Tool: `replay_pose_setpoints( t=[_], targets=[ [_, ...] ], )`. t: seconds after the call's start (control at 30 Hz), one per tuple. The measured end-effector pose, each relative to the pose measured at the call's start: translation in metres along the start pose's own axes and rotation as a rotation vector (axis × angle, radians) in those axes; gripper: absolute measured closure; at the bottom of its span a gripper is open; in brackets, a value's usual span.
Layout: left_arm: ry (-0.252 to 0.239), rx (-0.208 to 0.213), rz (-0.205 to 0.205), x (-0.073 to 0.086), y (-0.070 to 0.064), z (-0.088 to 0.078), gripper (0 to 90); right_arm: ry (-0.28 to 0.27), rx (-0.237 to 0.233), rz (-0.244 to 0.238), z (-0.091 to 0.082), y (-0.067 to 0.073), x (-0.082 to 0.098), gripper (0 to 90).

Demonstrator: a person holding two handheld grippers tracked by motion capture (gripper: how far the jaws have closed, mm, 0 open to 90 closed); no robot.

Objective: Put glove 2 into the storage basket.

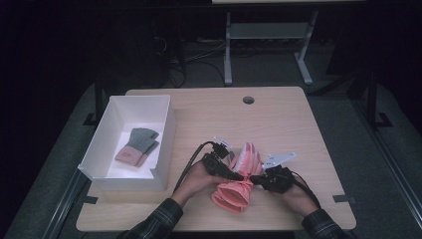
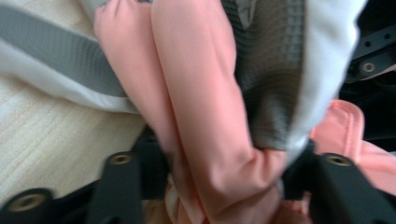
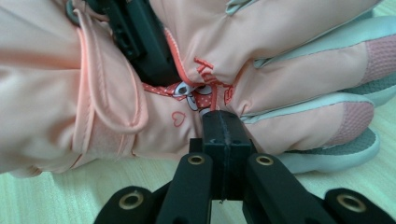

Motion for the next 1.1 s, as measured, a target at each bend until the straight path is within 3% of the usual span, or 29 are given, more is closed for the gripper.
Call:
replay_pose_setpoints(
  t=[0.17,0.4,0.8,0.97,1.1],
  targets=[
    [-0.016,-0.006,0.0,0.0,-0.002,-0.002,57.7,-0.002,-0.003,-0.002,-0.001,0.0,0.0,90.0],
    [-0.053,0.019,-0.028,0.0,-0.002,-0.008,59.9,-0.046,-0.006,-0.005,-0.016,0.0,-0.002,84.0],
    [-0.082,-0.005,-0.022,-0.004,-0.009,-0.022,60.6,-0.101,0.031,0.075,-0.047,-0.011,0.017,41.6],
    [-0.085,-0.025,-0.022,-0.006,-0.015,-0.029,60.4,-0.107,0.084,0.089,-0.055,-0.013,0.028,28.7],
    [-0.077,-0.057,-0.008,-0.008,-0.018,-0.036,60.3,-0.126,0.12,0.13,-0.059,-0.017,0.037,16.2]
  ],
)
Point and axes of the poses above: each handheld gripper's, and its own axes: z roughly forward along the jaws, x roughly out of its underside, y roughly to its left, the point moved 5 cm from there along z, roughly forward along the jaws, and after that the axes turned 3 degrees about y, right-handed, at the moved point
